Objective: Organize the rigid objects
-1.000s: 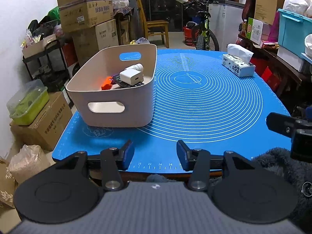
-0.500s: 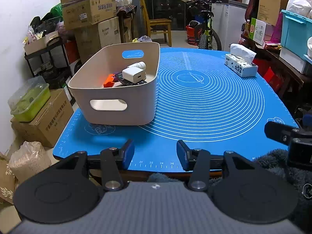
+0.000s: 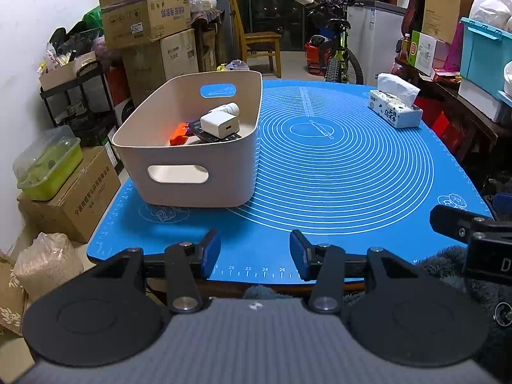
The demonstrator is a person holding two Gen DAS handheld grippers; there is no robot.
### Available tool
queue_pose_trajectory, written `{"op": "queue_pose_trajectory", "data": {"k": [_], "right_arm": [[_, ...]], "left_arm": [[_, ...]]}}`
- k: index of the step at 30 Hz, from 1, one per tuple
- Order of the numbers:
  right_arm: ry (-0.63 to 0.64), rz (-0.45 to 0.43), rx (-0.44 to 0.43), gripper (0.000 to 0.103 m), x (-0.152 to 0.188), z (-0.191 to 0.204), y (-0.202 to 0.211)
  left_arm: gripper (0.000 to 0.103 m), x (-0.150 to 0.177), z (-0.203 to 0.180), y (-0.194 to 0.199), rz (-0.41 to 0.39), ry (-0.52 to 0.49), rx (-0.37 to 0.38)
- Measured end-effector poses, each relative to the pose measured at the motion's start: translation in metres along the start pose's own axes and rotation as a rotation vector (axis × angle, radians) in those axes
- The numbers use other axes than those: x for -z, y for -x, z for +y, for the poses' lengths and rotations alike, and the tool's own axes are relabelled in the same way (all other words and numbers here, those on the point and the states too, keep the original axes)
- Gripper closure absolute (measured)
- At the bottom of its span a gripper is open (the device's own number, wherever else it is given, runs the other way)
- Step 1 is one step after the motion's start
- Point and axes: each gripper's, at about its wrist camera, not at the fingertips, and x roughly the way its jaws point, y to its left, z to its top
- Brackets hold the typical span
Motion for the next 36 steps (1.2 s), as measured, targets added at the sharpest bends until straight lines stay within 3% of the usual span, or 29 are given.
{"op": "queue_pose_trajectory", "data": {"k": [36], "right_arm": [[0.004,0.002,0.004,0.006,-0.0003,0.0004,-0.0003]], "left_arm": [[0.053,-0.0001,0.0005,0.0033,-0.004,-0.015,0.004]]}}
